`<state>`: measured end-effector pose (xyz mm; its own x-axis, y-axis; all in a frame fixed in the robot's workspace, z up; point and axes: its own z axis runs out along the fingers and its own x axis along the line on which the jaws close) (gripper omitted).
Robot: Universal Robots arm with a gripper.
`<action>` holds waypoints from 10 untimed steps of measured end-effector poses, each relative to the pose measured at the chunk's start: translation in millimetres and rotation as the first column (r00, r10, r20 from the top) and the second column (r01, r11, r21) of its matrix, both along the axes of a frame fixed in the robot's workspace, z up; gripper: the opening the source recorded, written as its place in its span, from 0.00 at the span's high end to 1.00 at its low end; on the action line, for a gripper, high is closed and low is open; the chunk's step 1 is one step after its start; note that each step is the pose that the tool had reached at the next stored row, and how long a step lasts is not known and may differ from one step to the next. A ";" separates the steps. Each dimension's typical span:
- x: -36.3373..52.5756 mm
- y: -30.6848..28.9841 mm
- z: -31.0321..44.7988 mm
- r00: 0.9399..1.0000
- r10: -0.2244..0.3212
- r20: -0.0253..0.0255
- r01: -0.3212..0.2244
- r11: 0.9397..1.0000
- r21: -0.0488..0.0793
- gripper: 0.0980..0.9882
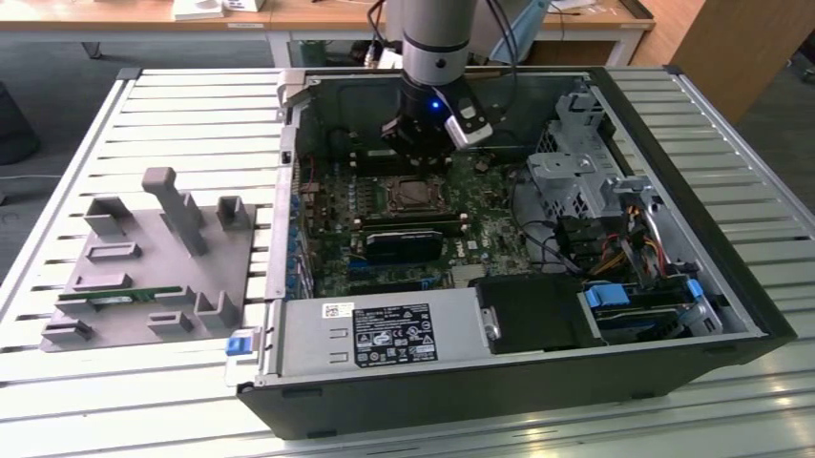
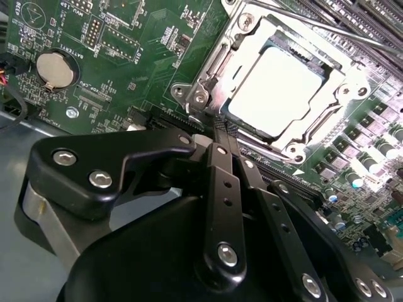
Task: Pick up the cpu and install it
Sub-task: 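Install the first cpu locking lever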
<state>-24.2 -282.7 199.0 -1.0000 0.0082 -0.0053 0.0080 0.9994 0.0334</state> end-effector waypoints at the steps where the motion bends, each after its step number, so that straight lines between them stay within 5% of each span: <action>1: 0.2 0.1 -0.6 1.000 0.000 0.000 0.000 1.000 0.000 0.99; 10: 1.1 0.9 0.0 1.000 0.000 -0.001 0.000 1.000 0.006 0.99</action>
<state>-23.2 -281.8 199.0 -1.0000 0.0082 -0.0047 0.0080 0.9992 0.0390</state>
